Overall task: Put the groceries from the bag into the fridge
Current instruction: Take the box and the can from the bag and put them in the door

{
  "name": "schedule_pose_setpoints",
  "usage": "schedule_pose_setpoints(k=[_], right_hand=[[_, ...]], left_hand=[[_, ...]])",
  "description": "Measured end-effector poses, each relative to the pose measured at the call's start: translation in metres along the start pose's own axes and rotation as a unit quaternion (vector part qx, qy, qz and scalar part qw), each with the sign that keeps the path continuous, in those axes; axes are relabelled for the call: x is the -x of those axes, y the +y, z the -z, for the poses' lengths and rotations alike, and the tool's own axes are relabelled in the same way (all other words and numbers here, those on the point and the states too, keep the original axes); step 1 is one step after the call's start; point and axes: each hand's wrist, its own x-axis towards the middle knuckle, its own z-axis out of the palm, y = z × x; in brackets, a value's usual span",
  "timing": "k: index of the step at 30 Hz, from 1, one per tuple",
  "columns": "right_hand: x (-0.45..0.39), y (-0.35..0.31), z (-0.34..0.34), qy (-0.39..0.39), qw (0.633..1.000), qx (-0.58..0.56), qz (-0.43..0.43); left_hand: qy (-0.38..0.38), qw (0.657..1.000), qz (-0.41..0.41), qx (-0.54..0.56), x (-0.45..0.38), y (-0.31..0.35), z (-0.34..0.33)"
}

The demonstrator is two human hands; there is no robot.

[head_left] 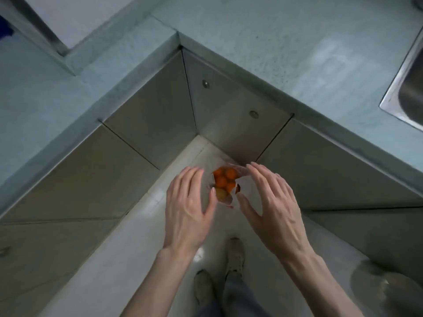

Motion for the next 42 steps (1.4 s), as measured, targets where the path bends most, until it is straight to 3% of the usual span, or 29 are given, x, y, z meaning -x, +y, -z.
schedule_pose_setpoints(k=[9, 15, 22, 26, 31, 38, 42], right_hand=[[-0.016, 0.106, -0.168, -0.027, 0.999, 0.021, 0.012], [-0.013, 0.170, -0.291, -0.036, 0.999, 0.017, 0.016], [-0.013, 0.220, -0.410, -0.033, 0.999, 0.019, 0.009], [-0.020, 0.240, -0.460, 0.001, 1.000, 0.023, 0.011], [-0.026, 0.262, -0.503, -0.007, 1.000, 0.008, -0.025], [-0.030, 0.288, -0.523, -0.154, 0.985, 0.059, -0.060], [-0.027, 0.288, -0.515, -0.191, 0.972, 0.115, -0.077]], left_hand=[[-0.010, 0.999, -0.019, 0.049, -0.021, -0.083, -0.195], [-0.038, 0.998, -0.043, 0.018, -0.021, -0.147, -0.312], [-0.025, 0.989, -0.143, -0.008, -0.039, -0.211, -0.413], [-0.020, 0.980, -0.198, -0.004, -0.055, -0.236, -0.456], [-0.052, 0.978, -0.202, -0.015, -0.074, -0.252, -0.494], [-0.104, 0.971, -0.201, -0.077, -0.086, -0.264, -0.518], [-0.146, 0.955, -0.233, -0.115, -0.091, -0.263, -0.515]])
